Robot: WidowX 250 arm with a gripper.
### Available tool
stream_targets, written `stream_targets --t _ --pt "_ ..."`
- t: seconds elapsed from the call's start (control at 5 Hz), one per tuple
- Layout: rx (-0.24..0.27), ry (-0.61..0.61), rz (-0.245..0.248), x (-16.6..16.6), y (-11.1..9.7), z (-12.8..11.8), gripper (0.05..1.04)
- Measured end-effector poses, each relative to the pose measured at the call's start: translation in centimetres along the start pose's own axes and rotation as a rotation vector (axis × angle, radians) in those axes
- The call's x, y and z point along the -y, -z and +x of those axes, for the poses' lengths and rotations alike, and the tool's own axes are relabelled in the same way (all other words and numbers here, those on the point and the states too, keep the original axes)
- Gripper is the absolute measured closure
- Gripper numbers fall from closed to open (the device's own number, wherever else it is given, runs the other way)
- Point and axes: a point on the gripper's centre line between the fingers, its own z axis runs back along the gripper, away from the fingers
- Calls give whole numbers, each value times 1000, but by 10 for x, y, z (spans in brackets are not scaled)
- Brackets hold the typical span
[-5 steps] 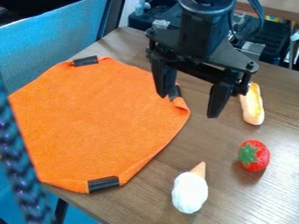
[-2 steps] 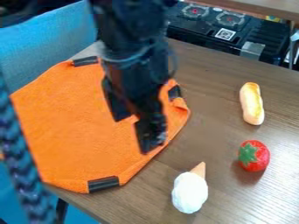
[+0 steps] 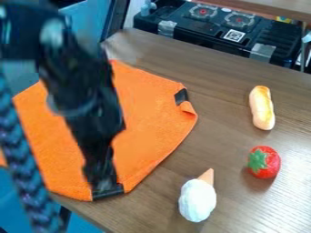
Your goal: Fold the cloth from bottom right to top left
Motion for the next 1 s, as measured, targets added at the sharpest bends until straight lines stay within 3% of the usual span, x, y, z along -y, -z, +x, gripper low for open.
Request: stream_targets --t 0.2,0.4,0.6,1.0 --pt "-70 123 113 14 24 -19 82" --pt "-97 145 179 15 34 -19 82" --pt "-125 147 220 13 44 -17 82" --pt "-154 106 244 0 56 -10 110"
